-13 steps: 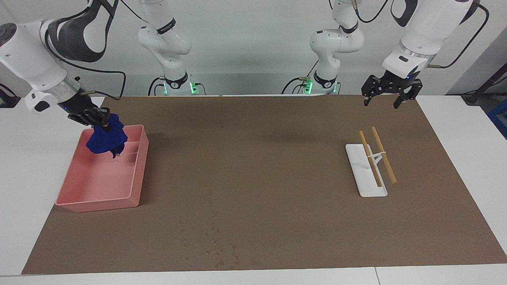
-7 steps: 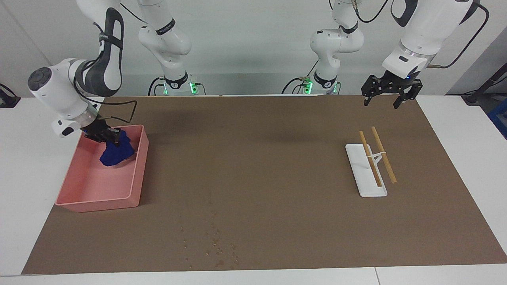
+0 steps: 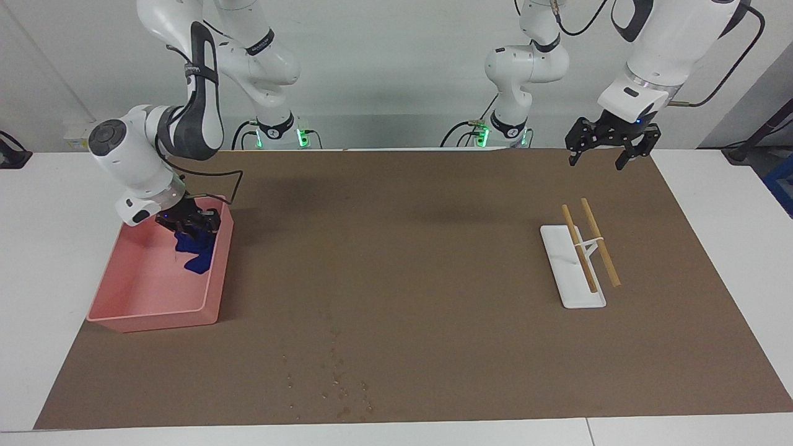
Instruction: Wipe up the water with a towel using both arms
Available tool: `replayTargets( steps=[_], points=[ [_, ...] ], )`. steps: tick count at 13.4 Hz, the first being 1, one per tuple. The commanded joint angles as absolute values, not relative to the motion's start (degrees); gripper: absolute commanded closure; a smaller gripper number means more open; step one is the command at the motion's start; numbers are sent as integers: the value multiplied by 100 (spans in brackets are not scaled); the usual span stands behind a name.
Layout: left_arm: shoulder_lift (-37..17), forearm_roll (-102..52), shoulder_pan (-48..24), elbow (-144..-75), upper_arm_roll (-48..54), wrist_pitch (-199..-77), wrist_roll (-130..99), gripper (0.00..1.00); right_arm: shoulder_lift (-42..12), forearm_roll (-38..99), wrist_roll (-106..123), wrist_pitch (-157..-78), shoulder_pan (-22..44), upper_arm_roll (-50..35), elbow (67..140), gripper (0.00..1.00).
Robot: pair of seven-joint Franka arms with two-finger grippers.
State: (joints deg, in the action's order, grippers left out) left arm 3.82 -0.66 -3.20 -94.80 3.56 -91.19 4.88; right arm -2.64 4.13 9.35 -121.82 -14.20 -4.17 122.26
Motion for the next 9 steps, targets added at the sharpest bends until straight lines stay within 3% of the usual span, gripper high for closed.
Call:
replayTargets(
  steps=[1,5,9],
  points=[
    [404,62,-378,-9475,308,-9044,545,0,60,229,572,-11385,-1301,-457,11665,1],
    [404,62,-378,-9475,308,-9035,545,0,395,202,-244,-10575,-941,-510,11040,3],
    [404,62,-378,-9475,308,-9035,554,0,160,185,-1036,-10119,-415,-510,10085,2]
  ],
)
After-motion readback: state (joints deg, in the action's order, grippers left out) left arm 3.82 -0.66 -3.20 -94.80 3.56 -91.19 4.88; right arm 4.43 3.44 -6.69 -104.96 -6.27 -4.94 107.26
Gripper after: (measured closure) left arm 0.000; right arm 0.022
